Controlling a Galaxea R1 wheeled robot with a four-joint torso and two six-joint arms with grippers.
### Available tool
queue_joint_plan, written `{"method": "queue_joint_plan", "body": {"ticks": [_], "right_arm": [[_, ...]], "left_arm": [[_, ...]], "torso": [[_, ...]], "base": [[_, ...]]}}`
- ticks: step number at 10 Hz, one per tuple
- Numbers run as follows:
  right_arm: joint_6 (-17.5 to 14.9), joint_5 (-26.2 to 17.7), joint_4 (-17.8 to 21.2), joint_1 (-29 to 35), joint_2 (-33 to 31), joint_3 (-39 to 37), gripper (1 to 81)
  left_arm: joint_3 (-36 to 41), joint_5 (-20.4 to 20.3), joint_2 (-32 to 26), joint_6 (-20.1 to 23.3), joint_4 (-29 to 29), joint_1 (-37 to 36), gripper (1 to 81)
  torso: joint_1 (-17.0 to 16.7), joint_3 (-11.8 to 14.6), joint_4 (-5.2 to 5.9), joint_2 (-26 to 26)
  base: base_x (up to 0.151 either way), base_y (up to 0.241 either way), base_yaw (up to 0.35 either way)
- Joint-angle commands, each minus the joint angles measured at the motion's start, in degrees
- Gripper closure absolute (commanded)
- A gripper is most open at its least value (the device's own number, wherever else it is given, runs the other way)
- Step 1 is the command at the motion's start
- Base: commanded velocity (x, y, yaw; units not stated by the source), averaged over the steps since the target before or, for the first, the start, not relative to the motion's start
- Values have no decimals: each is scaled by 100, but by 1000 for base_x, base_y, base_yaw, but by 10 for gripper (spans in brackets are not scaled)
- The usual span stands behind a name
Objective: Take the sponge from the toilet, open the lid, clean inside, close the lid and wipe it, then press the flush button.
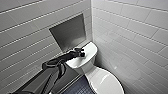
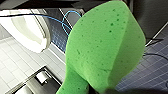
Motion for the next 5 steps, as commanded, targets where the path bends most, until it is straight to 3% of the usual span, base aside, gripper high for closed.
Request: {"method": "queue_joint_plan", "body": {"ticks": [1, 5], "right_arm": [[-23, -478, -36, -157, 36, 180, 811], [-22, -469, -36, -157, 19, 215, 811]], "left_arm": [[36, 676, 367, -20, -24, -542, 811], [54, 1133, 367, -20, -601, -1272, 811]], "torso": [[0, 0, 0, 0], [0, 0, 0, 0]], "base": [[0, 0, 0], [0, 0, 0]]}}
